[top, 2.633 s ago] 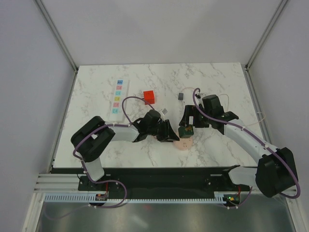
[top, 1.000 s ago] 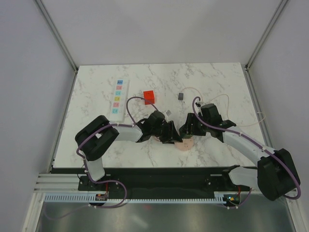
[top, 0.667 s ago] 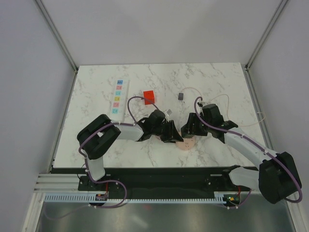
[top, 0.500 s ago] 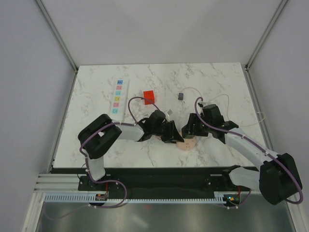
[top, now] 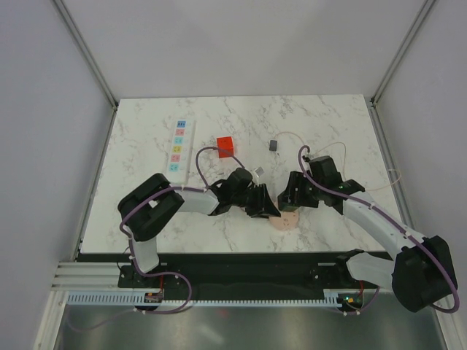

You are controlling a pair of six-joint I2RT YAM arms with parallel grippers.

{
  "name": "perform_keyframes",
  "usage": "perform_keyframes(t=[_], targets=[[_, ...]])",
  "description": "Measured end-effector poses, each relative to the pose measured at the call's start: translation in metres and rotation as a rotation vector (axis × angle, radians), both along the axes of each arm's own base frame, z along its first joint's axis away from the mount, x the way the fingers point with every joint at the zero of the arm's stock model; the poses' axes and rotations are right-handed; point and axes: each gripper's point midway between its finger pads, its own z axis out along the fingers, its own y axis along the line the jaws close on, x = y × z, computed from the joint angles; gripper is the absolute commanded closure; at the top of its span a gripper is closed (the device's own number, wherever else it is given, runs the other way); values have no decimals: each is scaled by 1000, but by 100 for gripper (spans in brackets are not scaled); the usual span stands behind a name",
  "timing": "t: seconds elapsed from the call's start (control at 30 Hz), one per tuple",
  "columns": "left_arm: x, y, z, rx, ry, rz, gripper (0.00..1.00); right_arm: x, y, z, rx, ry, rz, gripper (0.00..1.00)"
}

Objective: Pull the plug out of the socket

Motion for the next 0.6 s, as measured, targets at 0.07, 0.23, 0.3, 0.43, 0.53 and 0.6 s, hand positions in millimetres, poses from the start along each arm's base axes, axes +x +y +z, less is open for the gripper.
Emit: perform_keyframes(t=[0.07,0.23,0.3,0.43,0.53,0.6], targets=[[0,-1,2,-6,-6,-1,98,0,-2,2,-1,6,0,100],[1,-4,5,-22,-21,-2,98,-1,-6,7,-31,6,12,100],[1,-5,7,-27,-27,-3,98,-1,-9,9,-55,-1,22,100],[1,-6,7,-28,-31,-3,98,-5,-5,12,-126,-47,75,100],[-1,-5,5,-17,-20,-5,98,-10,0,10,-184,-74,108,100],[-2,-4,3,-9,-14,-8,98,-12,0,9,-215,-84,117,100]])
